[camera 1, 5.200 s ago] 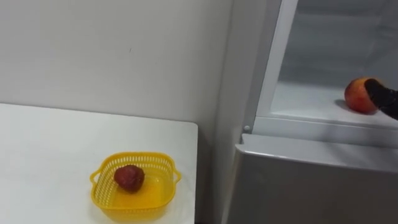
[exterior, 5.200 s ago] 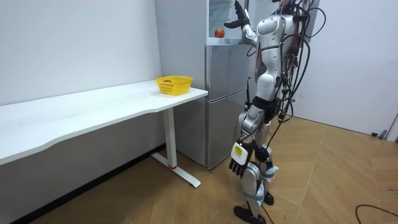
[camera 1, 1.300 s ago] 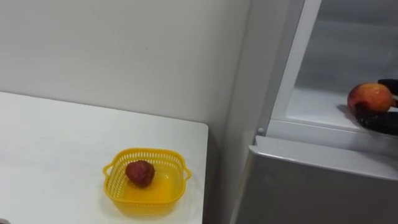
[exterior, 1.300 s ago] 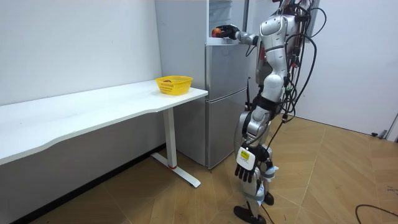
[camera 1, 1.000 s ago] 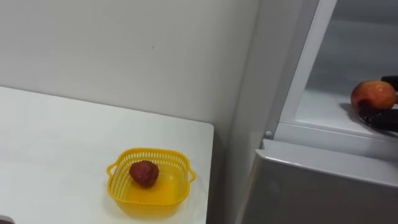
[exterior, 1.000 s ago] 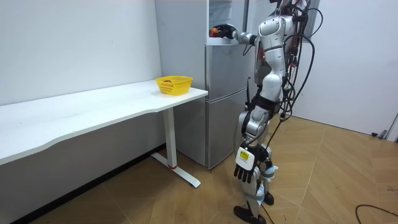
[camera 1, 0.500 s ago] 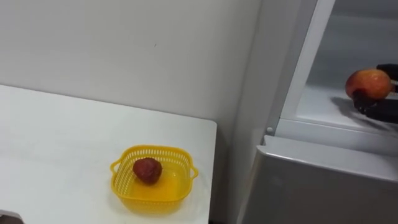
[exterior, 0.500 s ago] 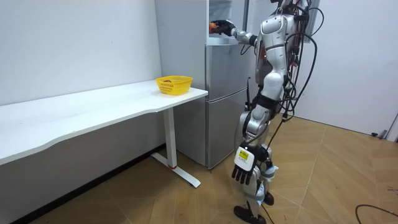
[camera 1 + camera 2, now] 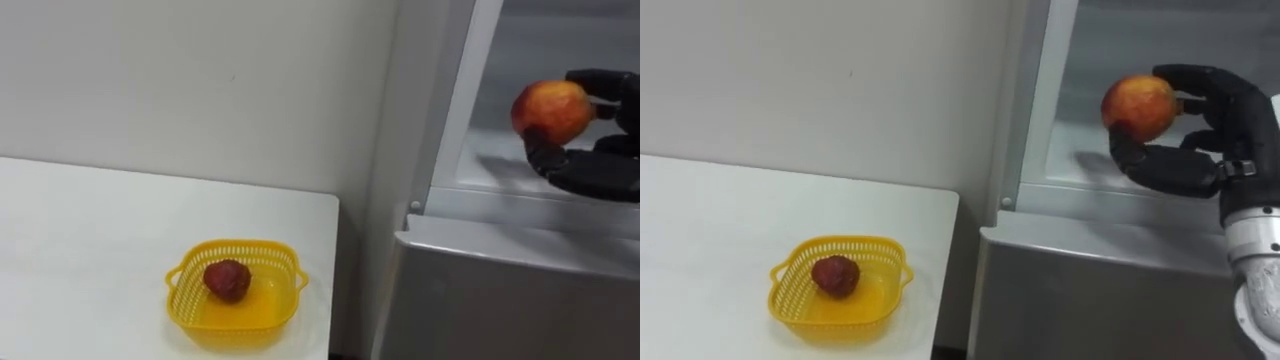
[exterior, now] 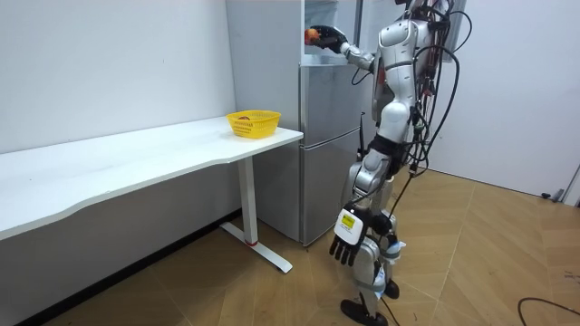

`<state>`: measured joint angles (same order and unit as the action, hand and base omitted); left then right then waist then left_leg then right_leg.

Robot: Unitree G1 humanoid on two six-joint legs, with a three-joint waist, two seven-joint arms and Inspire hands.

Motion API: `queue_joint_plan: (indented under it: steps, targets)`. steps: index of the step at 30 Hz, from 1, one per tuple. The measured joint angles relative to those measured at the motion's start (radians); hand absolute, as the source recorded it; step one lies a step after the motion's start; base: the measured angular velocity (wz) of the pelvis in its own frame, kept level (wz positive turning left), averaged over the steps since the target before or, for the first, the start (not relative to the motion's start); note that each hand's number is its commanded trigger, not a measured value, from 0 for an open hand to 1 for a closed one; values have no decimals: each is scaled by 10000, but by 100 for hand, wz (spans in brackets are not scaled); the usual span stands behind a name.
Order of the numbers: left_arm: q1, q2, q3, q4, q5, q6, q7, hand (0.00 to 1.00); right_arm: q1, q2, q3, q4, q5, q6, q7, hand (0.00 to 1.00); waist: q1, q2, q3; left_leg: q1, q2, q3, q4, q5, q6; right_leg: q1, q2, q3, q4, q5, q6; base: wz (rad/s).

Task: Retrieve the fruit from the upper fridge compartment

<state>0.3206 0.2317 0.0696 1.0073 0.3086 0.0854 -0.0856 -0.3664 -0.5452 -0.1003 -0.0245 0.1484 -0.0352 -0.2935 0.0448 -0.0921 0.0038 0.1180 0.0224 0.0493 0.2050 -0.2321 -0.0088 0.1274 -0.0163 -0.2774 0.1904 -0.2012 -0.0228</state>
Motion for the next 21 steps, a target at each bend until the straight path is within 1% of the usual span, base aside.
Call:
queue_joint_plan:
  steps: [3,5,6,7,9,10,14,16,18,21]
  targets:
    - [-19,-18,-150,-4,-15,-49,112,0,82,133,-3,-633,-165,0,-235,100,-138,15,4,-31,2,43,-3,-1,1,-48,-4,21,26,0,0,-3]
    - [-96,-34,-150,23,-14,-47,132,0,238,162,-8,-1205,-339,0,-368,100,-124,49,9,-29,9,79,-4,-1,1,-86,4,50,34,1,-2,-5]
    - [-187,-40,-145,83,-7,-47,127,0,445,231,-16,-1729,-674,-7,-435,100,-122,84,-12,-28,18,128,-6,-1,1,-102,9,70,34,3,-6,-10]
    - [-185,-59,-144,90,-1,-48,103,0,624,289,-15,-2204,-1019,-60,-432,100,-111,136,-54,-40,28,200,-7,-2,1,-152,11,113,57,5,-8,-13]
    - [-190,-109,-143,89,-8,-85,76,0,725,297,-8,-2727,-1436,-261,-425,100,-95,217,-82,-50,38,328,-14,-1,1,-260,9,230,152,5,-8,-18]
    - [-188,-122,-147,87,-12,-172,72,0,726,298,-2,-2951,-1618,-376,-427,100,-96,245,-93,-45,34,350,-17,-1,1,-270,9,269,153,5,-8,-13]
    - [-197,-140,-170,77,-41,-258,76,0,726,330,9,-3598,-2462,-428,-428,100,-131,248,-96,-24,39,419,-22,-1,1,-329,14,333,161,5,-8,-5]
    - [-206,-148,-279,82,-36,-334,70,0,725,539,10,-3923,-2992,-567,-352,100,-141,236,-105,-24,36,421,-22,-1,1,-355,14,344,163,5,-9,0]
    - [-220,-146,-346,135,-36,-497,55,0,727,578,20,-4144,-3298,-724,-273,100,-128,226,-100,-61,29,389,-22,-1,2,-387,8,336,171,5,-9,2]
    - [-425,-137,-358,439,-21,-584,-56,0,726,658,42,-4521,-3840,-823,-10,100,-106,177,-92,-75,23,367,-21,-1,2,-386,5,306,164,4,-9,3]
